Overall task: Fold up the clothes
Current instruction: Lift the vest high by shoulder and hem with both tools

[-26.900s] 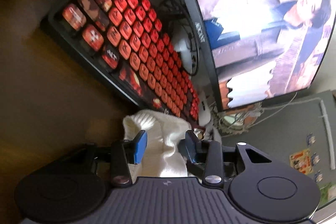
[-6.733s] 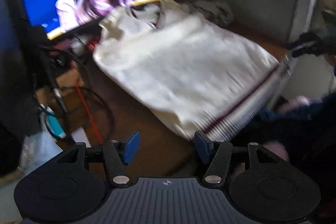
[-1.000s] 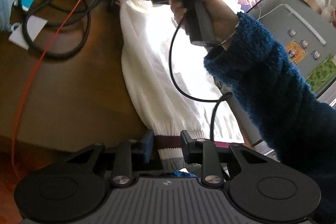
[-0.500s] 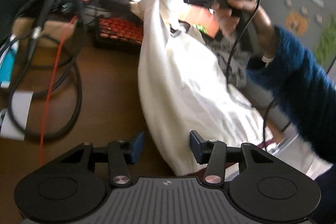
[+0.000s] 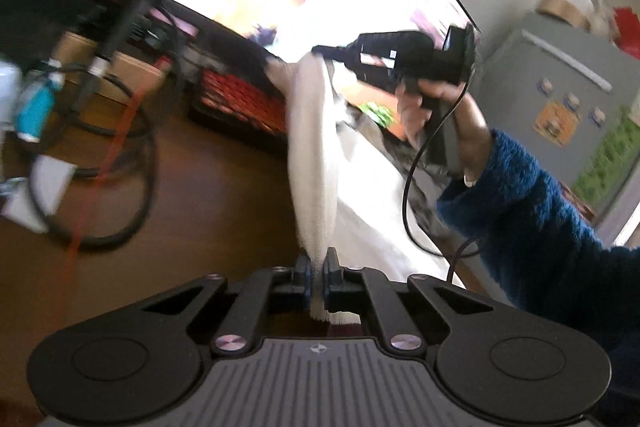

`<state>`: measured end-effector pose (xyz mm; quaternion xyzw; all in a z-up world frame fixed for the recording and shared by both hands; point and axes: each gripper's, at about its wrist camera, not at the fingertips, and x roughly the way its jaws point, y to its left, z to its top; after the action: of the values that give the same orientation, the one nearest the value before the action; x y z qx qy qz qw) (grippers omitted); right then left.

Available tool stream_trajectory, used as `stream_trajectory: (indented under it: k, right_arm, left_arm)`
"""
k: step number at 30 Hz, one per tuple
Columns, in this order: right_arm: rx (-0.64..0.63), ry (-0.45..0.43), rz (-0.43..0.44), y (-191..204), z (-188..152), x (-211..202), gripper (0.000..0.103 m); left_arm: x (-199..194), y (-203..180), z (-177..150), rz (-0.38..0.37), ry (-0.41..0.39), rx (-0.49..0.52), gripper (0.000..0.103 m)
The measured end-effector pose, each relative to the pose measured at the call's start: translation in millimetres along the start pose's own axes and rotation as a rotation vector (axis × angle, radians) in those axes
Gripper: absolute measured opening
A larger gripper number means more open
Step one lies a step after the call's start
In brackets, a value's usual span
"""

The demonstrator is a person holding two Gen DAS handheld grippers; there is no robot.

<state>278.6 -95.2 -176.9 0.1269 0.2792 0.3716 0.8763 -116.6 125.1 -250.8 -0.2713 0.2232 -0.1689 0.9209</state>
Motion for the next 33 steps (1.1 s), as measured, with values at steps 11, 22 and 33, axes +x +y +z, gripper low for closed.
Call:
stream_trajectory:
  k: [11,22,33]
  right_arm:
    - [-0.326,0.240,-0.125,75.4,-28.4,128.6,0.007]
    - [-0.257,0.145,0.041,74.0,11.6,69.6,0.071]
    - [-0.501,0.072,-0.199,7.8,-41.7,0.2,0.070]
  left_arm:
    - [-7.0,30.5,-13.5,0.024,0.043,-0.265,0.005]
    - [1.1,44.1,-9.2,0.006,0.085,-0.323,0.006]
    - [0.7,48.0,-11.1,0.004,0.098,-0.325,0.008]
